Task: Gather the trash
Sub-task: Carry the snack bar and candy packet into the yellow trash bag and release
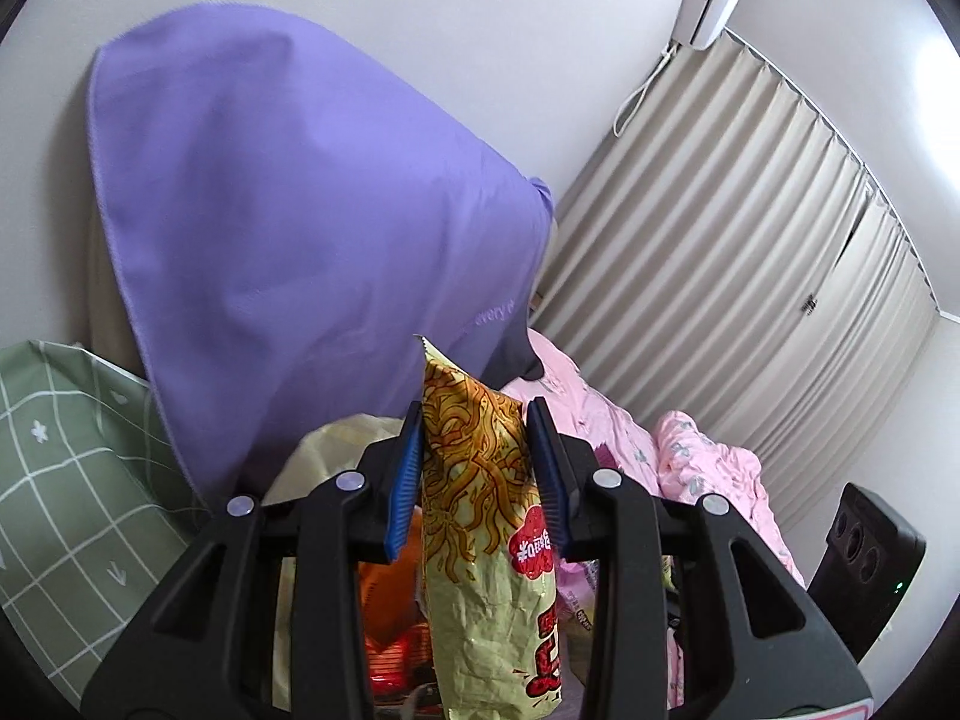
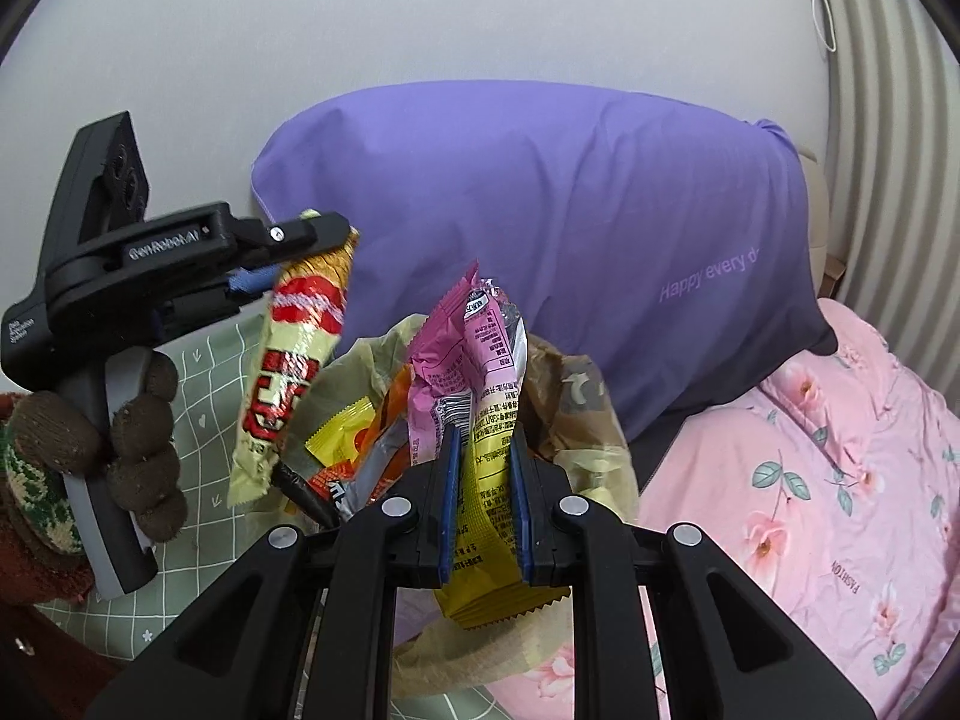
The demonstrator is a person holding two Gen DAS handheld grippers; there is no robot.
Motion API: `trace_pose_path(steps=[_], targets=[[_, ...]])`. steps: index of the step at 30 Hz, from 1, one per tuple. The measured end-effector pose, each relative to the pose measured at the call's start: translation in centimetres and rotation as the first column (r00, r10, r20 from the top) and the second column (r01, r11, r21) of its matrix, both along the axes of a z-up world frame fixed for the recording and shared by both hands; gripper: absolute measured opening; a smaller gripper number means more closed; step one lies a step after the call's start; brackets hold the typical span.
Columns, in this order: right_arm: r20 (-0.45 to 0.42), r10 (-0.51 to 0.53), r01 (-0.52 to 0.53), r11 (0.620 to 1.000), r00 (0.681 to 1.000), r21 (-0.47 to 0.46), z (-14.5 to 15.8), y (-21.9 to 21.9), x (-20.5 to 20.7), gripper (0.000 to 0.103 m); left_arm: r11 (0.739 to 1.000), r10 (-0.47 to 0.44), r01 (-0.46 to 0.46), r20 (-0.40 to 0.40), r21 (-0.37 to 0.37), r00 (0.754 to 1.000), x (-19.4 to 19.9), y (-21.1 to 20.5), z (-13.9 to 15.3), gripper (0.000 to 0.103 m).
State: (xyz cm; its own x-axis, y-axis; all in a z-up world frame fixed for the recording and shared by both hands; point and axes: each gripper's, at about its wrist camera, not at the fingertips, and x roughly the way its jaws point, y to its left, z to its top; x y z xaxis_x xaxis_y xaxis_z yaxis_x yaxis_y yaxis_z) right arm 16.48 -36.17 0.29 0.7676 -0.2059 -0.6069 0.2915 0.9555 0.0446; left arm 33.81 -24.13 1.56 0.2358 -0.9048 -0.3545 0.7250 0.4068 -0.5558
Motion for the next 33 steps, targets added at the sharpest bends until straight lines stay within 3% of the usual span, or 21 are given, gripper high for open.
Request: trace_pose_path(steps=[8, 13, 28, 31, 33], targets=[[-0.055, -0.006, 0.008, 0.999, 0.998, 0.047, -1.7, -0.7, 1.8, 0.016, 0.998, -0.011, 0.011, -0.002, 0.054, 1.000, 0.5, -1.2, -0.8, 0.032], [-0.101, -0.010, 0.015, 0.999, 0.995, 0.046, -2.9, -1.0, 3.4, 0.016, 0.997, -0.007, 0.011, -0.049, 0.082, 0.999, 1.3, -1.5, -1.7, 0.036], [-0.152, 0.005, -0.002, 1.000, 0.988, 0.021, -3.5, 0.0, 4.0, 0.017, 0.983, -0.027, 0.025, 0.006, 0.180, 1.000, 0.3, -1.4, -1.3, 0.037], [-0.146, -0.003, 0.005, 1.000, 0.989, 0.010, -3.3, 0.1, 3.7, 0.022, 0.983, -0.025, 0.023, 0.009, 0.181, 1.000, 0.2, -0.5, -0.8, 0.046], [-0.140, 0.000, 0.001, 1.000, 0.990, 0.004, -3.1, 0.2, 3.4, 0.032, 0.984, -0.016, 0.013, 0.015, 0.176, 1.000, 0.2, 0.4, -0.4, 0.050]])
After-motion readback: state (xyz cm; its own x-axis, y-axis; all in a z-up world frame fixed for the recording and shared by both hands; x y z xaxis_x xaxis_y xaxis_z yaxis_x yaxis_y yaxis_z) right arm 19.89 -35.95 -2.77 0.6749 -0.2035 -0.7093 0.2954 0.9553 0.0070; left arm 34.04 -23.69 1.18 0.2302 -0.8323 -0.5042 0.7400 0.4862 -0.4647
